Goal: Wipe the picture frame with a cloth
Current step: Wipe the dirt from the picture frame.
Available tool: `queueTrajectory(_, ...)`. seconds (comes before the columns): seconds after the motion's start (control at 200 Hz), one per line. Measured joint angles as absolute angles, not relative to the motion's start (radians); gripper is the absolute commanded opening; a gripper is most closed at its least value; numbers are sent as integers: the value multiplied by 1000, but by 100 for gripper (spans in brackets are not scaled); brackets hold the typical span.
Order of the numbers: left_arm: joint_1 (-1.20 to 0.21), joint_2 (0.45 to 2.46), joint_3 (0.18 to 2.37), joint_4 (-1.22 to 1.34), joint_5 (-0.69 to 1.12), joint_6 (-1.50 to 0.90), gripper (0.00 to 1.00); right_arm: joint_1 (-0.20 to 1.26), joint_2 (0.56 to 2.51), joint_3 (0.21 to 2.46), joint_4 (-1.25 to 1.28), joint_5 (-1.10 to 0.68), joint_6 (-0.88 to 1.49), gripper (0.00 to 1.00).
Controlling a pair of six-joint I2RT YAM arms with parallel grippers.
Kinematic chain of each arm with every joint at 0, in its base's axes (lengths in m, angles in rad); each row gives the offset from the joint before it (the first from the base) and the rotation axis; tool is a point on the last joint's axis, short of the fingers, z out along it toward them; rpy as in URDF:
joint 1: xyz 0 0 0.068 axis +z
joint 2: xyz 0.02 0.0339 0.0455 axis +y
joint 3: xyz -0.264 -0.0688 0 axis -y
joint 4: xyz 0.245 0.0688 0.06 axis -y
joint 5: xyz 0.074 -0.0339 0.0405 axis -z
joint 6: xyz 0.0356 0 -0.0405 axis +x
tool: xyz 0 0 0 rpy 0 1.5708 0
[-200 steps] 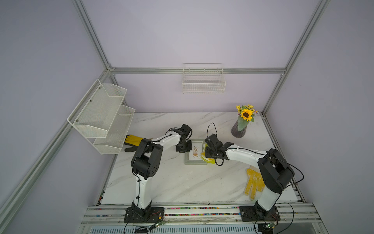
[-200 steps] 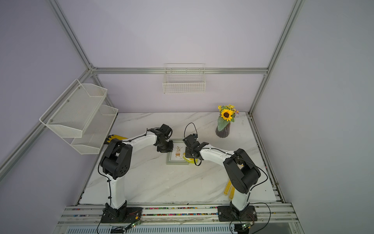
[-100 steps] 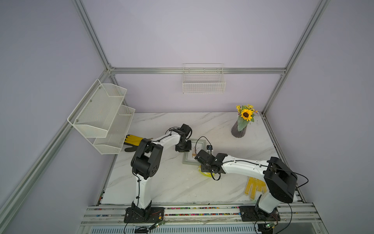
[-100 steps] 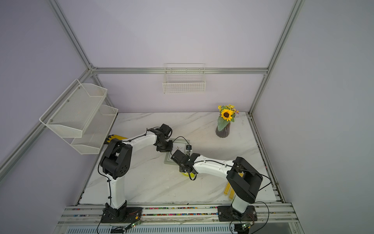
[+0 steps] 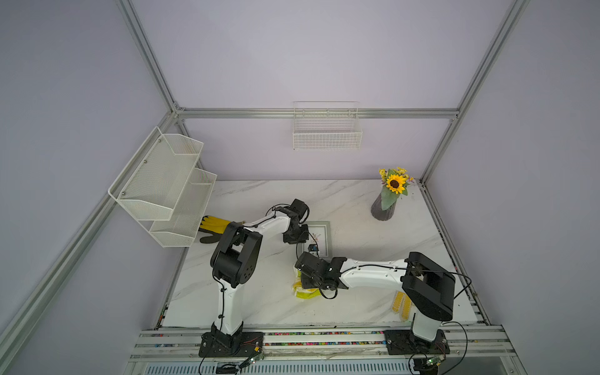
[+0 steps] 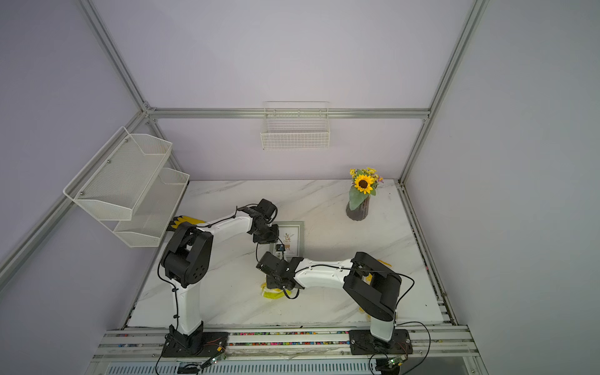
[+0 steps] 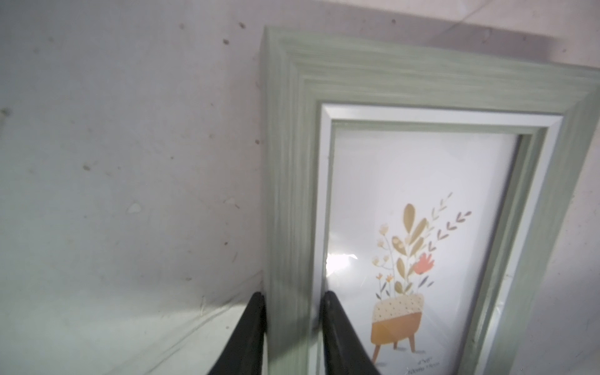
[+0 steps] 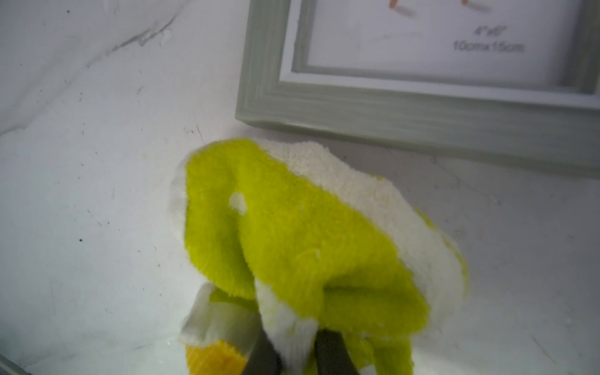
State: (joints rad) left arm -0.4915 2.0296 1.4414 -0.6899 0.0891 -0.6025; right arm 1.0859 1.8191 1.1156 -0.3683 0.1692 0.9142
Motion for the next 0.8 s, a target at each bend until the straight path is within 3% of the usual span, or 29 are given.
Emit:
queueTrajectory(0.26,-493,2030,1441,-690,85,-608,28,1058,1842,1089,-256,176,950,0)
queueTrajectory(0.59,-495,2030,1442,-690,77,-606,28,910,1502,757,-340,245,1013,0)
queueTrajectory(0.8,-495,2030,1442,-690,76,-607,32,900,1451,757,-406,258,965,0)
